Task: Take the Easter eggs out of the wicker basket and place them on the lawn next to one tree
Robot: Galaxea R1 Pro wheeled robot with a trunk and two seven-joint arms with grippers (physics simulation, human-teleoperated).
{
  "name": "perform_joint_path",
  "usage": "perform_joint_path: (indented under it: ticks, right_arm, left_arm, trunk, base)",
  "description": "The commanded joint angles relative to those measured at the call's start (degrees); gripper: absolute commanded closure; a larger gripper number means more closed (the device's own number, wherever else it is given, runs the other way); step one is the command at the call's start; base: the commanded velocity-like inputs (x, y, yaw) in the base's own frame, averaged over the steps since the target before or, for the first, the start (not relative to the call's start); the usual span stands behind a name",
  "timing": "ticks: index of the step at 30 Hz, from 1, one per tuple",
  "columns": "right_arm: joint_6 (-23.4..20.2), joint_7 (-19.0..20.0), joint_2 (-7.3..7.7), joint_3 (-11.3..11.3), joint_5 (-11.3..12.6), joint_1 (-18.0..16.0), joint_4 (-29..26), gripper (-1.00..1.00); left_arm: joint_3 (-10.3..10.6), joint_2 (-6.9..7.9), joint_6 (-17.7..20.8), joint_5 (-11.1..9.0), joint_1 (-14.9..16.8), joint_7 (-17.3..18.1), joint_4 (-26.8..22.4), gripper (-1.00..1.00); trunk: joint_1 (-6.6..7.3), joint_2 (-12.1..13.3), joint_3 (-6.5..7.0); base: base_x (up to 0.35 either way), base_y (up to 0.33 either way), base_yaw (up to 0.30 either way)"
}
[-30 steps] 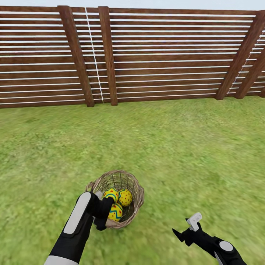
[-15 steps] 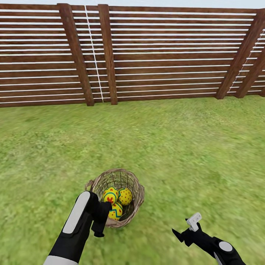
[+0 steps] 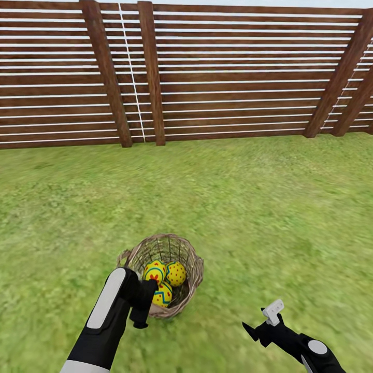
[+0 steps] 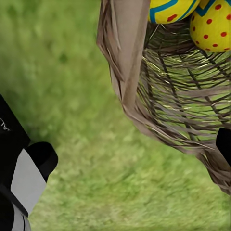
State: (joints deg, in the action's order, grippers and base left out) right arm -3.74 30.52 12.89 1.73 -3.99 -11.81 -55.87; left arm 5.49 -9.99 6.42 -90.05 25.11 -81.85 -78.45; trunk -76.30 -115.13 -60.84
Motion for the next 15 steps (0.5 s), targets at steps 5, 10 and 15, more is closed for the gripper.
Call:
perform_joint_path:
  ticks: [5, 10, 15]
  right_arm:
    - [-0.21, 0.09, 0.03, 0.02, -0.45, -0.05, -0.05, -1.0]
    - [-0.21, 0.07, 0.03, 0.02, -0.49, -0.01, -0.03, -1.0]
    - [-0.21, 0.1, 0.03, 0.02, -0.46, -0.01, -0.03, -1.0]
  left_arm:
    - [0.04, -0.01, 0.75, -0.04, 0.03, -0.05, -0.32, -1.0]
    - [0.04, -0.01, 0.8, -0.04, 0.01, 0.39, -0.39, -1.0]
    - [0.04, -0.01, 0.83, -0.04, 0.03, 0.59, -0.39, -1.0]
  trunk:
    - [-1.1, -2.04, -0.95]
    - [-2.2, -4.04, -1.84]
    - [-3.29, -6.05, -2.74]
  base:
    - [0.0, 0.0, 0.0]
    - [0.0, 0.0, 0.0]
    - [0.0, 0.0, 0.0]
